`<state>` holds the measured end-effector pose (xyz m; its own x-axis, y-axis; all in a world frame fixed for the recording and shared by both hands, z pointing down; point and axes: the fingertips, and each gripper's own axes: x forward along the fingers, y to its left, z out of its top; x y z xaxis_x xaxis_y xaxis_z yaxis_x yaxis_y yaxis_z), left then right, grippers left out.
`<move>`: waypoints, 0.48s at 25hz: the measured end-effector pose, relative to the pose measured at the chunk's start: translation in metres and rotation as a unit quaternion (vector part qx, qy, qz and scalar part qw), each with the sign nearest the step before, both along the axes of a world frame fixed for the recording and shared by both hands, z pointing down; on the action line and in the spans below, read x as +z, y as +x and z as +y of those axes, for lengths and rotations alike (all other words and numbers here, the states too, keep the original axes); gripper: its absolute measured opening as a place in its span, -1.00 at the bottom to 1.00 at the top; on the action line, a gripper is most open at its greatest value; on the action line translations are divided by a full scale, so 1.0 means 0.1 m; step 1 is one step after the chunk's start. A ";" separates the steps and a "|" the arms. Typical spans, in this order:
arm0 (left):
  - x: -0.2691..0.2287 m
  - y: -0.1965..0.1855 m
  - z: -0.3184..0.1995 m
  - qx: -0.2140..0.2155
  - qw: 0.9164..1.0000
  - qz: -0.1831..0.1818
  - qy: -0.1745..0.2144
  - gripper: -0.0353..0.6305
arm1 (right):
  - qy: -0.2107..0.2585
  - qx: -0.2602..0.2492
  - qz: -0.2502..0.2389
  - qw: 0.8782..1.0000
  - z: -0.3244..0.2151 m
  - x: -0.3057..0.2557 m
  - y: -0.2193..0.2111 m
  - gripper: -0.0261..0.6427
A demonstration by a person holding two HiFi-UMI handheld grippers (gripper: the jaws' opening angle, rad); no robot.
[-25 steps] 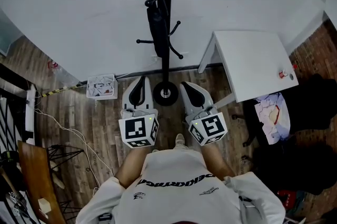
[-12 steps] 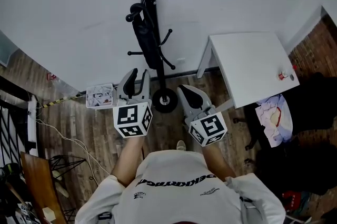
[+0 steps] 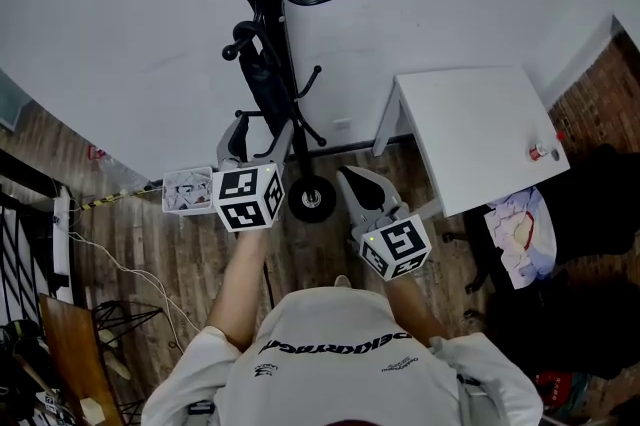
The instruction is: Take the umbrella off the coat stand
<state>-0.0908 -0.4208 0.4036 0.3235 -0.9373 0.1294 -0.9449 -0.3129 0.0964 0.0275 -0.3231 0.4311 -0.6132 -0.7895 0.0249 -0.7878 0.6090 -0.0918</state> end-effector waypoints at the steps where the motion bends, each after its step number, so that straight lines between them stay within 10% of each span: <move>1: 0.00 0.01 -0.06 -0.001 1.000 -0.001 -0.003 0.11 | -0.001 -0.001 0.000 1.000 -0.02 0.01 0.00 -0.92; 12: -0.02 -0.07 -0.61 -0.019 1.000 0.006 -0.017 0.18 | -0.006 -0.003 -0.002 1.000 -0.17 0.06 0.06 -0.92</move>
